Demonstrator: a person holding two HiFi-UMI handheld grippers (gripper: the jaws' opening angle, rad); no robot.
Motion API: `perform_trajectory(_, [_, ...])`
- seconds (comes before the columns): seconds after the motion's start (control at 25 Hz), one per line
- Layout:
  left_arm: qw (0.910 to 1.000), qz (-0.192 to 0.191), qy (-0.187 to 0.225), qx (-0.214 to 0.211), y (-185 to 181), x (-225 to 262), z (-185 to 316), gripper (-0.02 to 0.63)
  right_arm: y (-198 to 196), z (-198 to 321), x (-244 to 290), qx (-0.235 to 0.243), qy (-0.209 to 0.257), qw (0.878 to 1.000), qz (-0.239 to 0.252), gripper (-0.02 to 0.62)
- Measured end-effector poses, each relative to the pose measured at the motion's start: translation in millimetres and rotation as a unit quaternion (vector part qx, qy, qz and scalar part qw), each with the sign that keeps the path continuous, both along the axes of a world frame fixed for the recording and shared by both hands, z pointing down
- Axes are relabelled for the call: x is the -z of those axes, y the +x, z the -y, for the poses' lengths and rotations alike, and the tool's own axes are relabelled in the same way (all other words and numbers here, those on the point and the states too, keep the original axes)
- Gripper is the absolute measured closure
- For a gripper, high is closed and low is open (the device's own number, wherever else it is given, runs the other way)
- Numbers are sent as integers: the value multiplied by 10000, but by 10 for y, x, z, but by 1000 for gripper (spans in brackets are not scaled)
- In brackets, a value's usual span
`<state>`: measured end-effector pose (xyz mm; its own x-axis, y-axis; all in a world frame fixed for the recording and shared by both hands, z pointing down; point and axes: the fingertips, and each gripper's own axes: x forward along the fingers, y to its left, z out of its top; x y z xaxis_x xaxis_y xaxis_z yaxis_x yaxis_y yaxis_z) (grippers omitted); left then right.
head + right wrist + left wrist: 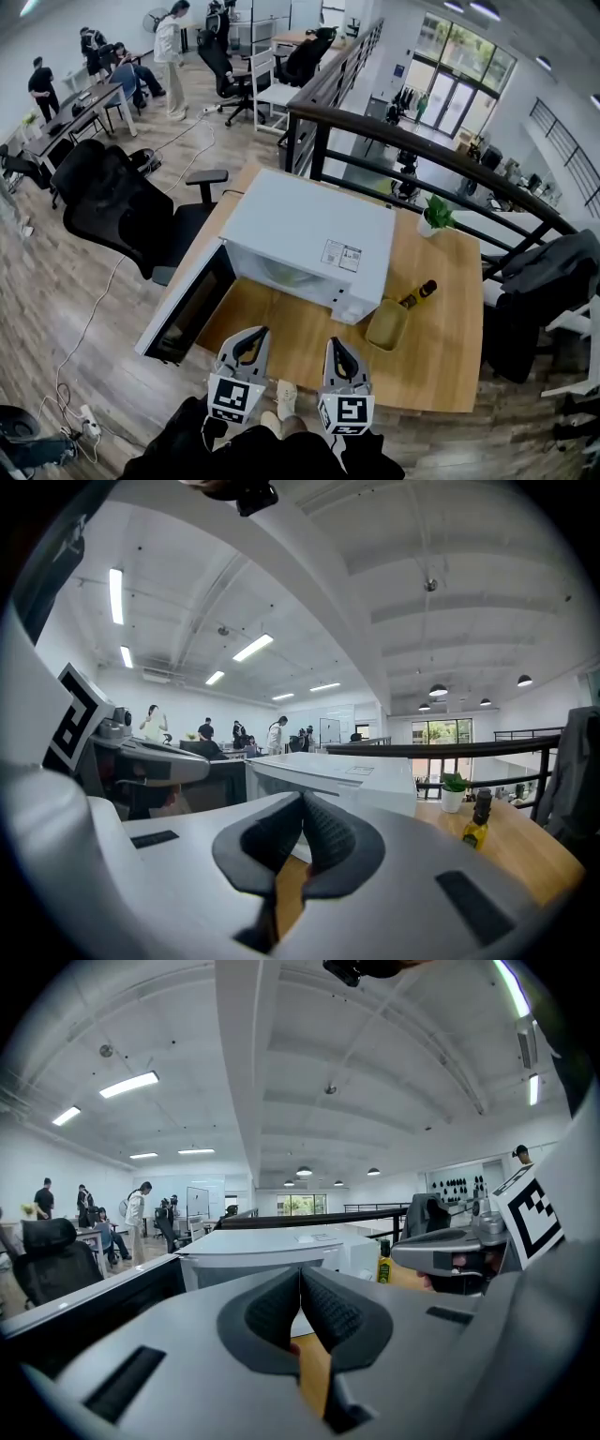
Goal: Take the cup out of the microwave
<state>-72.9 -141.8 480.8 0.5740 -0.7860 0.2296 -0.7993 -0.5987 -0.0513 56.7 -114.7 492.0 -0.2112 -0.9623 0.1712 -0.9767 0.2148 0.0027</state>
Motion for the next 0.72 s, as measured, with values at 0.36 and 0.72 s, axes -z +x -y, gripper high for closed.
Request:
perform_trajectory(0.36, [9993, 85, -365, -41, 166, -453, 743, 581, 26, 699, -454, 92, -426, 9990, 95, 580])
perform_trajectory(0.72, [9979, 100, -643, 2, 203, -860, 1225, 581, -36, 1084, -895, 194, -823, 9962, 197, 580])
